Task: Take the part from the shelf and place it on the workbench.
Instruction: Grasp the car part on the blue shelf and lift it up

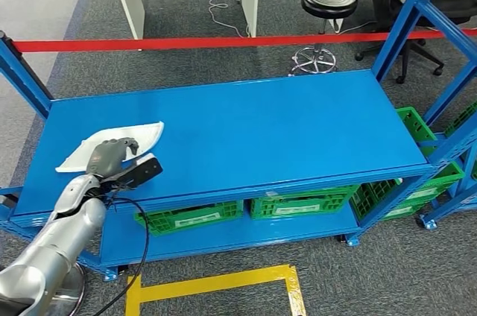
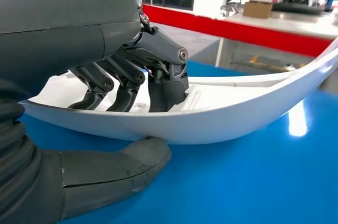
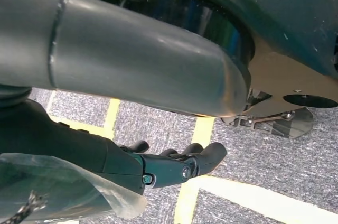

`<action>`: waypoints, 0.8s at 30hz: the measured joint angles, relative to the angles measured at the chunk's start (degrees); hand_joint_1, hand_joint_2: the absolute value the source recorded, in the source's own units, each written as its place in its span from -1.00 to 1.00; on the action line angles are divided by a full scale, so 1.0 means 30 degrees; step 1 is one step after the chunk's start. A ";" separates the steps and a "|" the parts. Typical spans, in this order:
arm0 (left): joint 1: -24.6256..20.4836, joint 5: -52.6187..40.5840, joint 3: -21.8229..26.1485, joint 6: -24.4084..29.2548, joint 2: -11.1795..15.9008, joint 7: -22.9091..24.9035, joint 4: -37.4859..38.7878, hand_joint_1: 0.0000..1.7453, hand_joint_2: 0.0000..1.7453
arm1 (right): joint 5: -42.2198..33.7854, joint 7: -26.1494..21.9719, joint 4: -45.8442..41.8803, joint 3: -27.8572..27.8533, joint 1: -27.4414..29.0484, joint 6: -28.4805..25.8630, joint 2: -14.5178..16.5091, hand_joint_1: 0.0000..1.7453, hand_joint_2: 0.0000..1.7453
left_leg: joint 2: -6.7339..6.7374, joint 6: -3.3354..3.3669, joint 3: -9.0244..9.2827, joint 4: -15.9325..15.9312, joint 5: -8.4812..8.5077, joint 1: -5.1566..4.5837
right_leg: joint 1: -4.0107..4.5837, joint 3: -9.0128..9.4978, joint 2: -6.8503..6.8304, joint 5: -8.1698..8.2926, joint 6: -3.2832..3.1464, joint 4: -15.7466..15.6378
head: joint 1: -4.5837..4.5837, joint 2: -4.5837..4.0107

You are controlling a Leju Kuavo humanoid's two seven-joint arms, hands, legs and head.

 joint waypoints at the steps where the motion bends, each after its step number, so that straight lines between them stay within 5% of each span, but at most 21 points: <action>1: 0.0012 0.0164 0.0122 0.0058 -0.0013 -0.0134 -0.0018 1.00 1.00 | 0.0000 -0.0002 0.0000 0.0000 0.0000 -0.0002 0.0000 -1.00 -1.00 | -0.0003 0.0001 0.0000 0.0000 0.0002 0.0000 | 0.0000 0.0002 -0.0004 0.0001 0.0000 0.0000 | 0.0002 0.0000; 6: 0.0077 0.0680 0.0484 0.0345 -0.0080 -0.0453 -0.0069 1.00 1.00 | -0.0005 -0.0004 0.0000 0.0000 0.0003 -0.0031 0.0000 -1.00 -1.00 | -0.0004 0.0007 0.0001 0.0000 0.0011 0.0000 | 0.0000 0.0003 -0.0004 0.0011 0.0000 0.0000 | 0.0000 0.0000; 12: 0.1328 0.5150 0.1891 0.2511 -0.0680 -0.3013 -0.2199 1.00 1.00 | -0.0015 -0.0250 0.0004 -0.0002 0.0031 0.0057 0.0000 -1.00 -1.00 | -0.0003 0.0008 -0.0003 0.0001 0.0011 -0.0001 | 0.0000 -0.0007 0.0010 0.0012 0.0000 -0.0002 | 0.0000 0.0000; 18: 0.3684 0.9821 0.2639 0.3443 -0.1299 -0.5157 -0.7054 1.00 1.00 | -0.0044 -0.1741 0.0013 0.0000 0.0149 0.0411 0.0000 -1.00 -1.00 | 0.0003 0.0003 -0.0028 0.0001 0.0000 0.0000 | 0.0000 -0.0043 0.0032 0.0010 0.0001 -0.0004 | 0.0000 0.0000; 24: 0.6560 1.2300 0.3012 0.4115 -0.1508 -0.6081 -1.3350 1.00 1.00 | -0.0111 -0.4491 0.0015 -0.0004 0.0338 -0.1274 0.0113 -1.00 -1.00 | 0.0009 -0.0004 -0.0058 -0.0002 -0.0009 0.0003 | 0.0004 -0.0078 0.0039 0.0003 0.0002 -0.0005 | -0.0002 0.0000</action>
